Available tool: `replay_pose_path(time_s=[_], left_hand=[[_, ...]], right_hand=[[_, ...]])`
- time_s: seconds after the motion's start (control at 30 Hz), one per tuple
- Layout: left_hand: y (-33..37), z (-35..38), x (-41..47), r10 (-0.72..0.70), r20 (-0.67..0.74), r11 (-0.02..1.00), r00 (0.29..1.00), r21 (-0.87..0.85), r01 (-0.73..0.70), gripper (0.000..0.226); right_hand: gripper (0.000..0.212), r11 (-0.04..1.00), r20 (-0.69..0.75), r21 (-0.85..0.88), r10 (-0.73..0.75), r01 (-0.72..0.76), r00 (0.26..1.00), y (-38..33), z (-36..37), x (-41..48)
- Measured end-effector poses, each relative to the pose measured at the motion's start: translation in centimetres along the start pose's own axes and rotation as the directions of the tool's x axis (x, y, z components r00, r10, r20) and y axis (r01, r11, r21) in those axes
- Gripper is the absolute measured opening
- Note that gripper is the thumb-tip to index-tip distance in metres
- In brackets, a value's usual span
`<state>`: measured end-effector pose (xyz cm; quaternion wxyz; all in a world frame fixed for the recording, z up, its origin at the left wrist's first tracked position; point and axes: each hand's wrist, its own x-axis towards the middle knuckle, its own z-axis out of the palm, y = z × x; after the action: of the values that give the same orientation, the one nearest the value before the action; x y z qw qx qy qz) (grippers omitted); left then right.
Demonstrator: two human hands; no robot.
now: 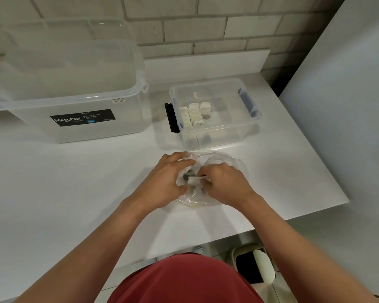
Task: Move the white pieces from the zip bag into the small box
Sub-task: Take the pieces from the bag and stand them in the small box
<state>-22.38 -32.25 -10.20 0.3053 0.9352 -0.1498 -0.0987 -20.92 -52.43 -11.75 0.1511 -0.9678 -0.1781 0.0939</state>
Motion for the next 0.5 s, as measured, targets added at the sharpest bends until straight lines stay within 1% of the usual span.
replay_pose_path(time_s=[0.03,0.07,0.1,0.13,0.17,0.2,0.3,0.4,0.5], left_hand=[[-0.1,-0.2,0.1,-0.029,-0.019,0.999,0.999,-0.038,0.028,0.069],[-0.2,-0.5,0.1,-0.057,-0.036,0.995,0.998,-0.085,0.054,0.07],[-0.2,-0.8,0.1,-0.082,-0.049,0.987,0.995,-0.14,0.075,0.071],[-0.2,-1.0,0.2,-0.101,-0.061,0.978,0.993,-0.192,0.088,0.071],[-0.1,-1.2,0.2,-0.118,-0.068,0.966,0.991,-0.239,0.099,0.069],[0.1,-1.3,0.2,-0.135,-0.067,0.954,0.989,-0.279,0.111,0.065],[0.6,-1.5,0.3,-0.169,-0.046,0.923,0.984,-0.358,0.142,0.043],[0.7,-1.8,0.4,-0.181,-0.033,0.903,0.983,-0.401,0.153,0.021],[0.7,-1.7,0.4,-0.199,-0.047,0.896,0.979,-0.413,0.162,0.012]], right_hand=[[0.021,0.991,-0.015,0.131,0.033,-0.031,0.999,0.3,-0.5,-0.2],[0.017,0.954,-0.017,0.295,0.061,-0.054,0.998,0.7,-1.1,-0.4],[0.014,0.872,0.009,0.48,0.1,-0.092,0.995,0.8,-1.9,-0.7],[0.012,0.742,0.069,0.654,0.135,-0.147,0.988,0.8,-2.7,-1.0],[0.012,0.607,0.13,0.77,0.149,-0.195,0.98,0.7,-3.3,-1.3],[0.012,0.52,0.166,0.826,0.146,-0.218,0.975,0.7,-3.7,-1.6],[0.015,0.49,0.156,0.847,0.14,-0.205,0.978,0.7,-4.2,-1.8],[0.018,0.432,0.153,0.873,0.2,-0.227,0.968,0.4,-4.4,-1.7],[0.015,0.374,0.168,0.897,0.21,-0.238,0.963,0.1,-4.2,-1.9]])
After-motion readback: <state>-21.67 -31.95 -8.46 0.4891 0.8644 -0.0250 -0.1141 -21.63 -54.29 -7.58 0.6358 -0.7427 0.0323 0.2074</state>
